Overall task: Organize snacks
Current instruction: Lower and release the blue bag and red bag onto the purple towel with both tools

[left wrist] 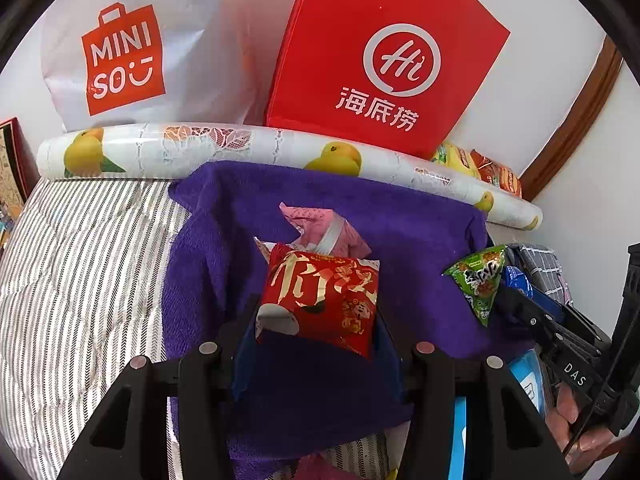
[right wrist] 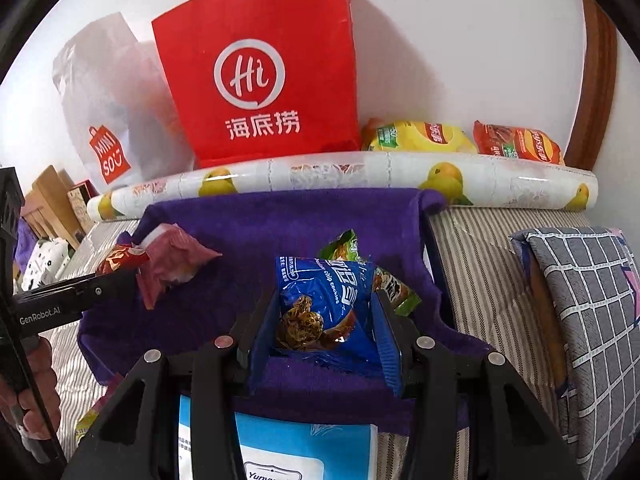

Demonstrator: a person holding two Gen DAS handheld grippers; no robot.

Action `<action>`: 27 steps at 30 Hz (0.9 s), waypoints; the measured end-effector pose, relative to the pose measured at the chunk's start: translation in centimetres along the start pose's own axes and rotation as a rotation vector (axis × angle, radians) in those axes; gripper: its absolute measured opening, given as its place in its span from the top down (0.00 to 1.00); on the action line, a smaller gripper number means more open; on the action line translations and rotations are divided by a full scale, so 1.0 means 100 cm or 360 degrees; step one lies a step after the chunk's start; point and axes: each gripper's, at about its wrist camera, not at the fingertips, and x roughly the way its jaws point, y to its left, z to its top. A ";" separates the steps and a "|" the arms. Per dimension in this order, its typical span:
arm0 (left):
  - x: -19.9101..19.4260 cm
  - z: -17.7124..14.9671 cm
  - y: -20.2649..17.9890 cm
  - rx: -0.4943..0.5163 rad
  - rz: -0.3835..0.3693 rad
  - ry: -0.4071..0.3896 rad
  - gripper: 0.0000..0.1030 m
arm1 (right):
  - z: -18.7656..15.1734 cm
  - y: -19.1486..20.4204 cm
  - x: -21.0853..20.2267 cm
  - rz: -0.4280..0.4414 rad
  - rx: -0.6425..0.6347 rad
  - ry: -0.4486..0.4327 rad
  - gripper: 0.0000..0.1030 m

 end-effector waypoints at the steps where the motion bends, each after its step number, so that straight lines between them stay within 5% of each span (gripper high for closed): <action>1: 0.000 0.000 0.000 0.0006 0.0006 -0.0001 0.52 | 0.000 0.001 0.000 -0.0002 -0.0005 0.0005 0.55; 24: 0.008 -0.003 -0.008 0.0048 0.0036 0.0003 0.49 | -0.001 -0.001 0.013 -0.0030 0.0041 0.0102 0.54; 27: 0.006 -0.002 -0.008 0.0043 0.0012 0.0000 0.47 | 0.000 -0.003 0.014 -0.0014 0.0056 0.0115 0.45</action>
